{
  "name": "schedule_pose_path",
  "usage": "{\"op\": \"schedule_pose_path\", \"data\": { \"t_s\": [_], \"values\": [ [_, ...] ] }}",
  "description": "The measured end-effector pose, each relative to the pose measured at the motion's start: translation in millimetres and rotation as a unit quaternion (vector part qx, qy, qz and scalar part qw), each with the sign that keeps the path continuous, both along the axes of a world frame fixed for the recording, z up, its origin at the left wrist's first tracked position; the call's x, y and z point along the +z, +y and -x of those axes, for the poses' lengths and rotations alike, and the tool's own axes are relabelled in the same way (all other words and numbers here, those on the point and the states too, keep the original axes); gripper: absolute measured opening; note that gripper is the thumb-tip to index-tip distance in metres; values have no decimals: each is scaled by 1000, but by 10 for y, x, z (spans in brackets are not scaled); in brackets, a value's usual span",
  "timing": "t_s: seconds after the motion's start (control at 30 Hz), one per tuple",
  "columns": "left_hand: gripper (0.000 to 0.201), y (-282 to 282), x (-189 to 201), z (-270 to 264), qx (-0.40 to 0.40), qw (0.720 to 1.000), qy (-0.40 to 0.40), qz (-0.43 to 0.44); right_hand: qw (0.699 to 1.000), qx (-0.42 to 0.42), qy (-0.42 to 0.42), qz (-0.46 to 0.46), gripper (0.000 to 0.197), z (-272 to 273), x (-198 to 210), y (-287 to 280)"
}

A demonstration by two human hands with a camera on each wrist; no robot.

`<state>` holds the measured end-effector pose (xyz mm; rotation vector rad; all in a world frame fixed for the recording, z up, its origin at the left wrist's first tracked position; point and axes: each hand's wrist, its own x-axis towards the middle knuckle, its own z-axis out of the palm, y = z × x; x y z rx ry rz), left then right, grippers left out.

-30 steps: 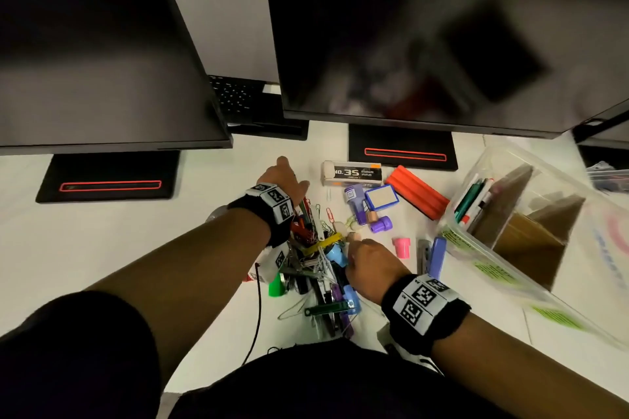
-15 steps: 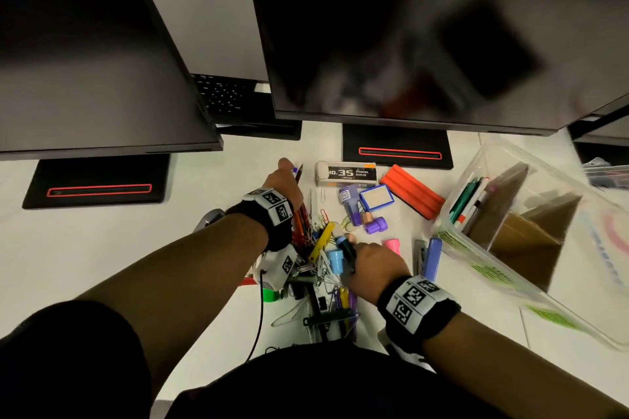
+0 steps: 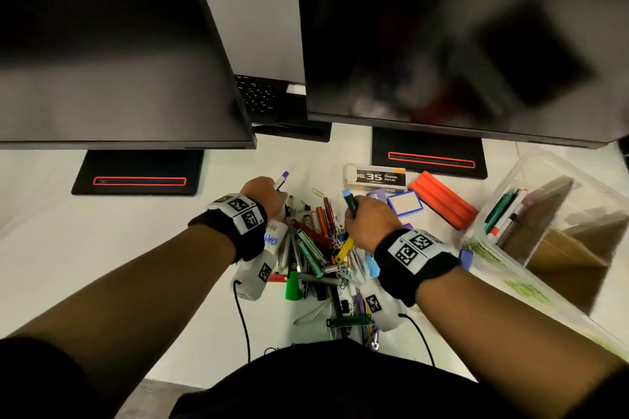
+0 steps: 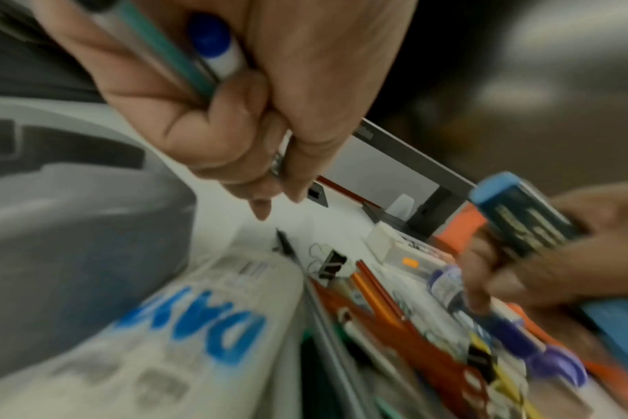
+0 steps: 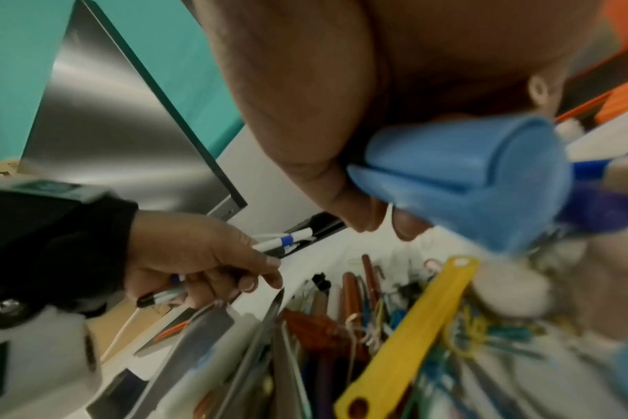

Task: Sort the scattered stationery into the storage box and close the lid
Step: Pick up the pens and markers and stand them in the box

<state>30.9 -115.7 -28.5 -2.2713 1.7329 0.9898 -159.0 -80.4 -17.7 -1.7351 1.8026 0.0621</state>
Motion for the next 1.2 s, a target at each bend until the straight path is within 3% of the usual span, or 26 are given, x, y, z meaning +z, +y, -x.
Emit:
{"op": "schedule_pose_path", "data": {
  "t_s": [0.13, 0.4, 0.53, 0.63, 0.8, 0.9, 1.07, 1.2],
  "values": [
    [36, 87, -86, 45, -19, 999, -21, -25, 998, 52, 43, -8, 27, -268, -135, -107],
    [17, 105, -137, 155, -63, 994, -44, -76, 988, 62, 137, -22, 33, -378, -308, -183],
    [27, 93, -127, 234, -40, 996, -19, -79, 991, 36, 121, -44, 37, -325, -288, -198],
    [20, 54, -137, 261, -50, 995, -3, -91, 998, -12, 57, -36, 39, -200, -252, -241],
    [24, 23, -138, 258, -55, 995, 4, -79, 993, -103, -65, -5, 20, -42, -163, -337],
    [26, 16, -118, 231, -49, 997, 12, -66, 995, -72, -55, -33, 12, -82, -151, -336],
    [32, 69, -96, 101, 20, 996, 82, -34, 996, -13, 30, -82, 33, -281, -259, -267],
    [23, 84, -24, 2, 74, 985, 152, -27, 996, 8, 52, -75, 31, -367, -285, -245]
  ]
}}
